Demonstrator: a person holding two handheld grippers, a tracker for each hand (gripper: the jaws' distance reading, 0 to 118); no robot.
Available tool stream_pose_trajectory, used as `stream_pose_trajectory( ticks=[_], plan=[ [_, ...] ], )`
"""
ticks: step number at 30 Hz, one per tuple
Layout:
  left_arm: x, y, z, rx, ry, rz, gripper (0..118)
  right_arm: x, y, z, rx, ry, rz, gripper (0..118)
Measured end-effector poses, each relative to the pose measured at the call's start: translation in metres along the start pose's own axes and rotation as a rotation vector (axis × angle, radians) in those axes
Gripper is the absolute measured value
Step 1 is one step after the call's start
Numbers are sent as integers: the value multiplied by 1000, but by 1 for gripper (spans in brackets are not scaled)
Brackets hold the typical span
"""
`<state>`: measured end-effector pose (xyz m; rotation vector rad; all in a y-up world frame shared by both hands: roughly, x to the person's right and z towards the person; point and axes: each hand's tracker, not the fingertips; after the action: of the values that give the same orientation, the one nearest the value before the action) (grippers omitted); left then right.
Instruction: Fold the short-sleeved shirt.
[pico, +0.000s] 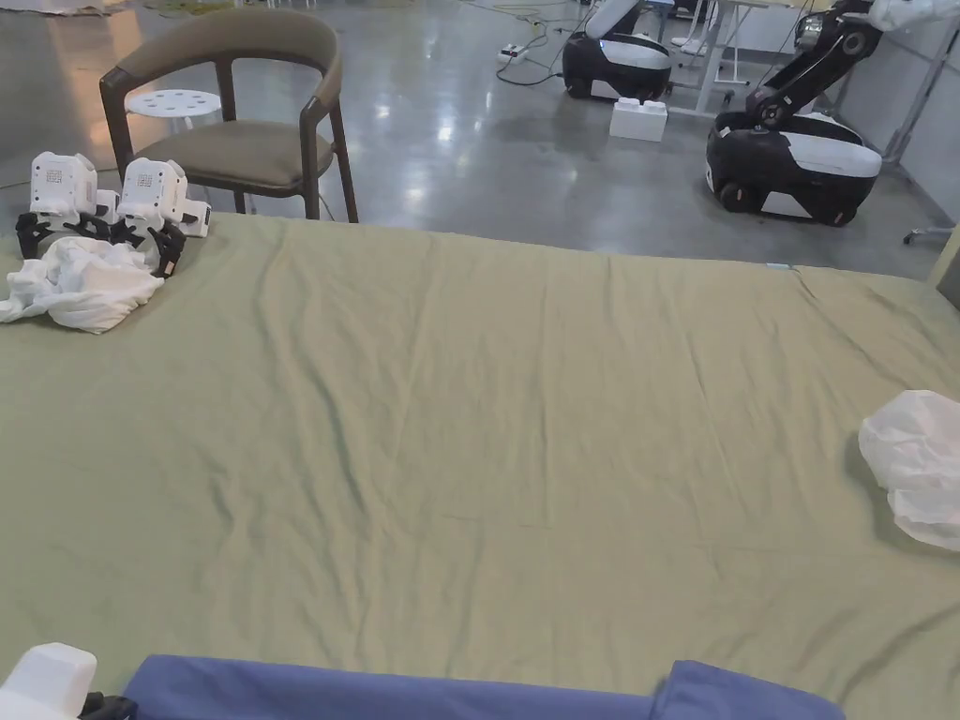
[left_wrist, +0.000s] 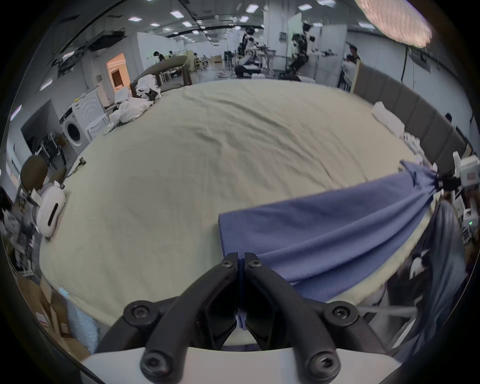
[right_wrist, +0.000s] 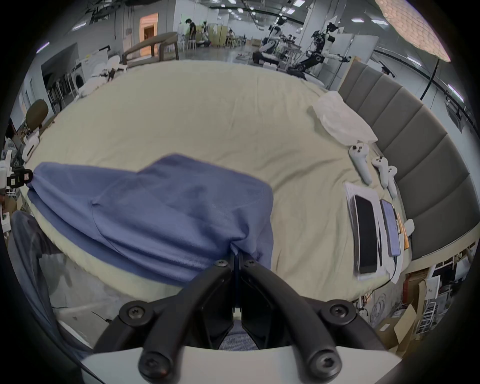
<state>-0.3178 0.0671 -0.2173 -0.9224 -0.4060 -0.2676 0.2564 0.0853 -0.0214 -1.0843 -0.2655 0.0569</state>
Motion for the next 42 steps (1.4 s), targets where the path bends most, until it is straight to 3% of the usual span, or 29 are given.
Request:
stream_pose_trajectory(
  ticks=[9,11,13,14,16,23,31,36,37,38,40,42],
  plan=[
    [-3,-11,-22,-87,10,28,1,-12,-10,-21,-59,-24,17,3],
    [-2,-8,-21,-91,39,21,20,-14,-8,-18,-62,-52,26,22],
    [-3,-3,-15,-45,75,56,48,-14,-5,-10,-36,-117,15,60],
    [-5,0,-12,-21,76,92,59,-13,-3,-4,-15,-118,-4,64],
    [-6,10,-2,60,61,180,65,-14,4,12,52,-122,-62,64],
    [30,58,22,352,63,197,65,-31,50,57,408,-87,-186,64],
    [84,117,54,700,208,171,61,-80,108,81,824,-101,-229,61],
    [103,137,73,844,283,141,40,-103,127,94,975,-129,-225,39],
    [105,139,75,855,283,137,22,-106,129,95,993,-131,-219,18],
    [106,140,76,859,284,140,11,-108,131,95,1002,-133,-216,5],
    [107,142,80,868,283,145,0,-111,134,95,1009,-134,-215,3],
    [104,141,80,866,275,147,0,-112,135,94,1010,-124,-219,0]
  ],
)
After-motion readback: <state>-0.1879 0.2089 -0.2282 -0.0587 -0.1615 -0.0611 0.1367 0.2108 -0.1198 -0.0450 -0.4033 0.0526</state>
